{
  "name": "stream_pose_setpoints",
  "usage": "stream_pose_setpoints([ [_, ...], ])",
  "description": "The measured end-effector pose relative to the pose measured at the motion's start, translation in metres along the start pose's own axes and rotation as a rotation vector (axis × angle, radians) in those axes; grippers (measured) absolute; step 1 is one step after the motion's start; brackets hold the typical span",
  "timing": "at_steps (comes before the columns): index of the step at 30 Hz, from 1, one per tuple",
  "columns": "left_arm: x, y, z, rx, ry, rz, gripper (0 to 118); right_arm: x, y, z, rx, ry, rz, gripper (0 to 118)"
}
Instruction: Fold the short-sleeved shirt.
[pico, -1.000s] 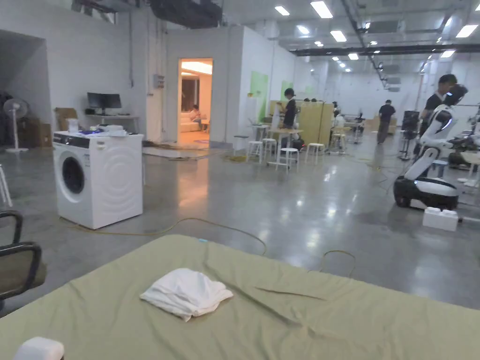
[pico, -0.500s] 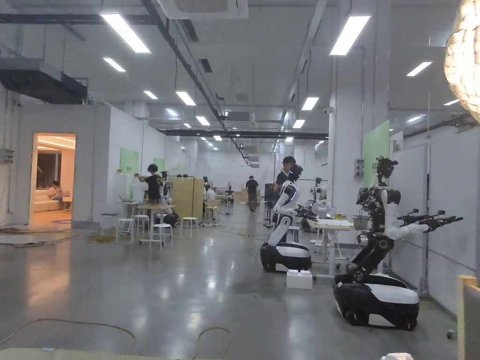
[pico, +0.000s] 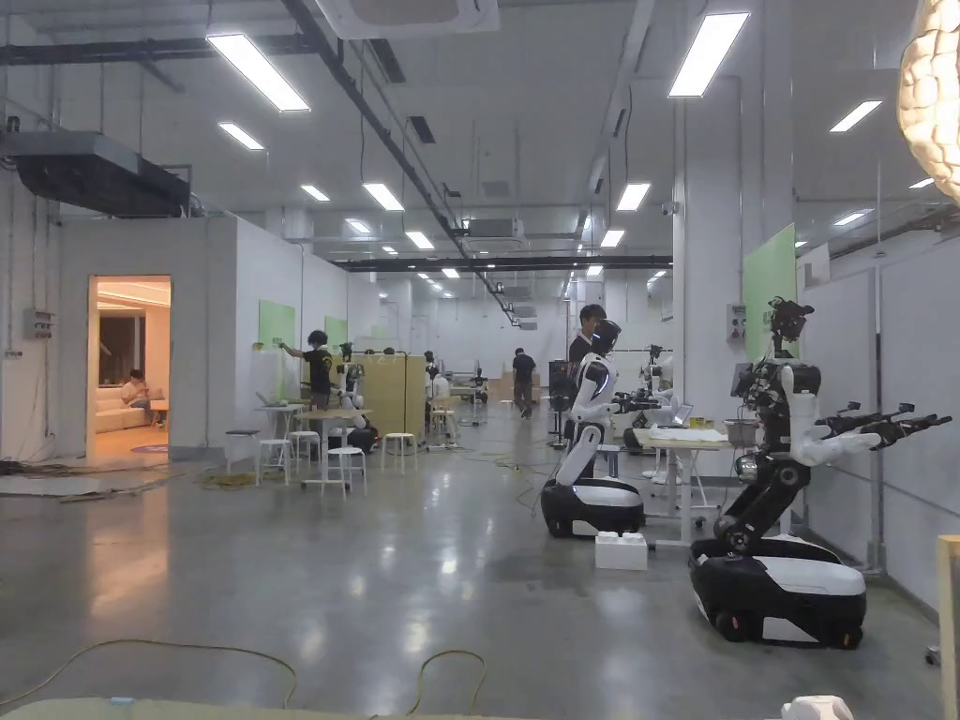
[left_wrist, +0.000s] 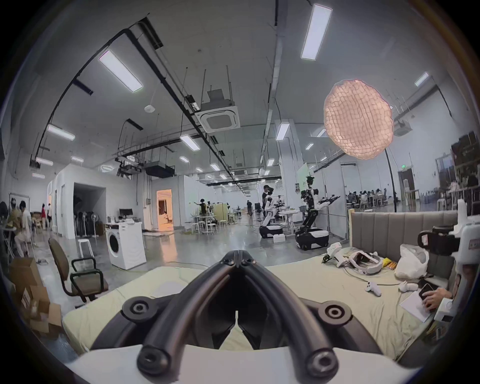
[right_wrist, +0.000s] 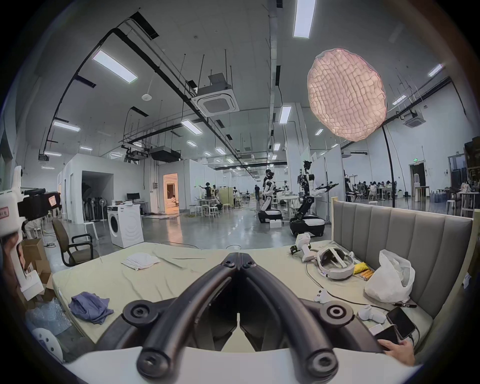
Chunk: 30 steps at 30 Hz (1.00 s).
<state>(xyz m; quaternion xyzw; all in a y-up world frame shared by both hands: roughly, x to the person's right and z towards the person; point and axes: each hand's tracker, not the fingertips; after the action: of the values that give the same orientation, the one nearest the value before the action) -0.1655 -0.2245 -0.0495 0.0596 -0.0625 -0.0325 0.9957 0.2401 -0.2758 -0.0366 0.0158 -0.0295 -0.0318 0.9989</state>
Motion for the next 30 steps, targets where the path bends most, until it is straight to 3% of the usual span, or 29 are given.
stream_pose_setpoints([
  [13,-0.006,0.000,-0.004,-0.033,-0.034,0.018,0,-0.011,-0.001,-0.002,-0.032,0.001,0.059,1],
  [14,-0.008,0.000,-0.005,-0.041,-0.048,0.027,14,-0.011,-0.002,-0.002,-0.031,-0.006,0.073,20],
  [16,-0.010,-0.002,-0.006,-0.044,-0.065,0.057,65,-0.012,-0.002,-0.003,-0.040,0.002,0.082,74],
  [17,-0.010,-0.003,-0.006,-0.048,-0.066,0.071,95,-0.012,-0.002,-0.002,-0.032,0.001,0.083,82],
  [19,-0.009,-0.006,-0.003,-0.031,-0.073,0.084,118,-0.014,-0.003,-0.001,-0.022,-0.023,0.087,87],
  [21,-0.008,-0.007,0.001,-0.006,-0.076,0.082,118,-0.012,-0.003,-0.002,-0.026,-0.033,0.079,115],
  [25,-0.003,-0.005,0.002,-0.011,-0.061,0.039,118,-0.010,-0.009,0.006,-0.009,-0.018,0.036,118],
  [30,-0.003,-0.005,0.000,-0.025,-0.069,0.049,118,-0.012,-0.011,0.010,-0.021,-0.039,0.042,118],
])
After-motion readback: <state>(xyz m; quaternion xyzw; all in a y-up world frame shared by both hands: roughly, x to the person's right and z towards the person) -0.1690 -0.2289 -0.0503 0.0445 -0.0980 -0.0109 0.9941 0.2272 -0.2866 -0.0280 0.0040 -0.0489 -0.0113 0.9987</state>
